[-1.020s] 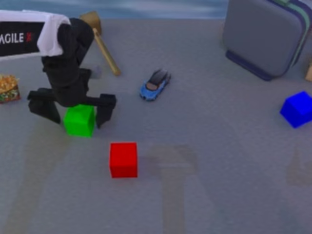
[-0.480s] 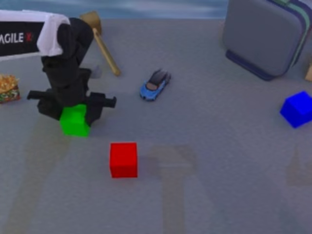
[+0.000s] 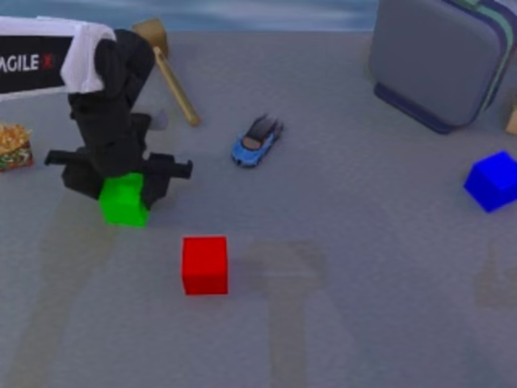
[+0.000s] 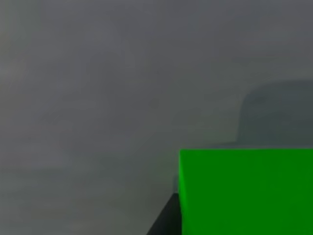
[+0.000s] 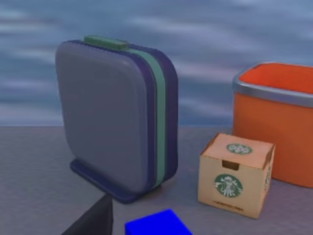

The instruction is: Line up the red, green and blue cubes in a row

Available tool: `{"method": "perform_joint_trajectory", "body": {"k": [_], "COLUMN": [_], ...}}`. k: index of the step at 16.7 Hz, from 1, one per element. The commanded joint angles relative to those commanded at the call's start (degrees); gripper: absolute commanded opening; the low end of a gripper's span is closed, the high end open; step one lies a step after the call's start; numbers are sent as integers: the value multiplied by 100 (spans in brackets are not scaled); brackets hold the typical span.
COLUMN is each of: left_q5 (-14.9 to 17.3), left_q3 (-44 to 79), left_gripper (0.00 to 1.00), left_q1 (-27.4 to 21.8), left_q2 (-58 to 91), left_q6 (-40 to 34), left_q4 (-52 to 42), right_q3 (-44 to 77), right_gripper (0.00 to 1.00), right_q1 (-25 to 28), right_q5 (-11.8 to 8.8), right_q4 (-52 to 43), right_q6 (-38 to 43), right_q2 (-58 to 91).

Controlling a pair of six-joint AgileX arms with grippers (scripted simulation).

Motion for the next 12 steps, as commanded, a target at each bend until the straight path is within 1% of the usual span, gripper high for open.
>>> {"method": "perform_joint_trajectory", "body": {"k": [4, 9, 12], "left_q5": [-12, -19, -20], "left_q3": [233, 846, 951], "left_gripper": [0, 0, 0], "left_q1": [12, 80, 96], "left_q2": [-209, -517, -600], "left_q6": [4, 3, 1], "left_q4": [-282, -1283, -1418], "right_q3": [0, 0, 0], "right_gripper": [100, 100, 100], "right_q1": [0, 0, 0], "right_q5": [0, 0, 0], "right_q4": [0, 0, 0], "right_q6": [0, 0, 0], "right_q2": [0, 0, 0]}}
